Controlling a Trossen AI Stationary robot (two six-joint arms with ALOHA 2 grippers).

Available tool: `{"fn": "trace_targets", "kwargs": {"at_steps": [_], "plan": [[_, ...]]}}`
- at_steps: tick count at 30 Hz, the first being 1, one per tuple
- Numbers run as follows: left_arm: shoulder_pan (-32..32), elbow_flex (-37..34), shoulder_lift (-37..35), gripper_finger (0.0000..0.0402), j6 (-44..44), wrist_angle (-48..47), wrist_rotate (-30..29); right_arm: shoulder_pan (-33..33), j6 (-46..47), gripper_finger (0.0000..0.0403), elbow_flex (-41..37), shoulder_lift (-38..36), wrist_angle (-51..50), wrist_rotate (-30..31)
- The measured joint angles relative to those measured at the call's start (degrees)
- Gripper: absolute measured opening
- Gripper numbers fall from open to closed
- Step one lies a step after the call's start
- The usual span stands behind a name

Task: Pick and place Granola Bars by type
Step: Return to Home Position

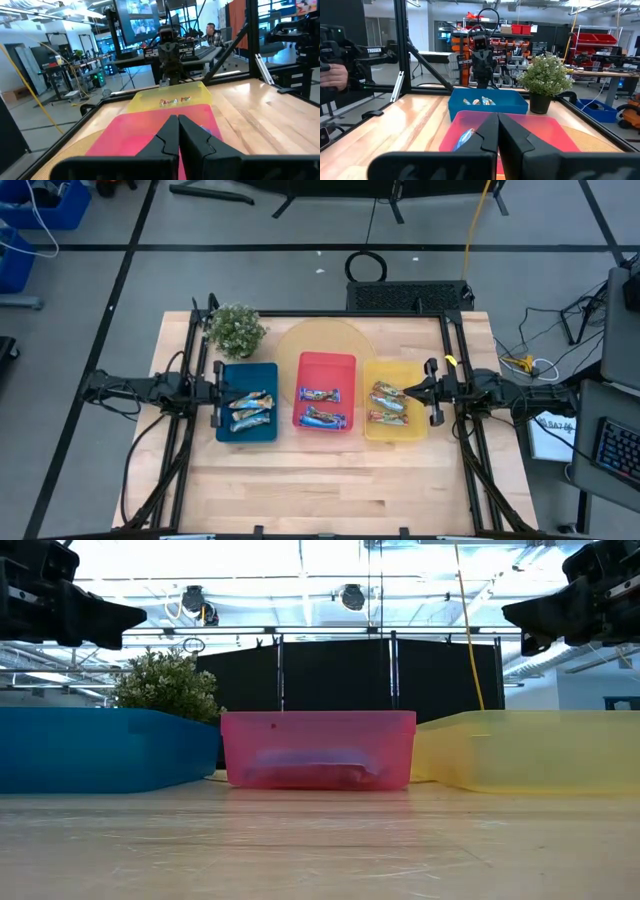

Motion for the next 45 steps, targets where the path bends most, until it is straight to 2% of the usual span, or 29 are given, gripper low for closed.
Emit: {"fn": "trace_targets", "kwargs": {"at_steps": [7, 16, 28, 45], "plan": [[0.02, 0.02, 0.02, 0.0020, -2.81, -0.13, 0.02, 0.00, -0.08, 0.0000, 0.00, 0.00, 0.03, 0.13], [0.02, -0.13, 0.02, 0.0004, -2.66, 1.82, 0.00, 0.01, -0.05, 0.0000, -0.02, 0.00, -0.01, 0.11], [0.00, -0.13, 0.02, 0.0054, -2.62, 2.32, 0.00, 0.02, -0.03, 0.0000, -0.02, 0.00, -0.04, 0.11], [0.00, -0.13, 0.02, 0.0058, -2.59, 2.40, 0.00, 0.02, -0.01, 0.0000, -0.02, 0.00, -0.06, 0.09]]}}
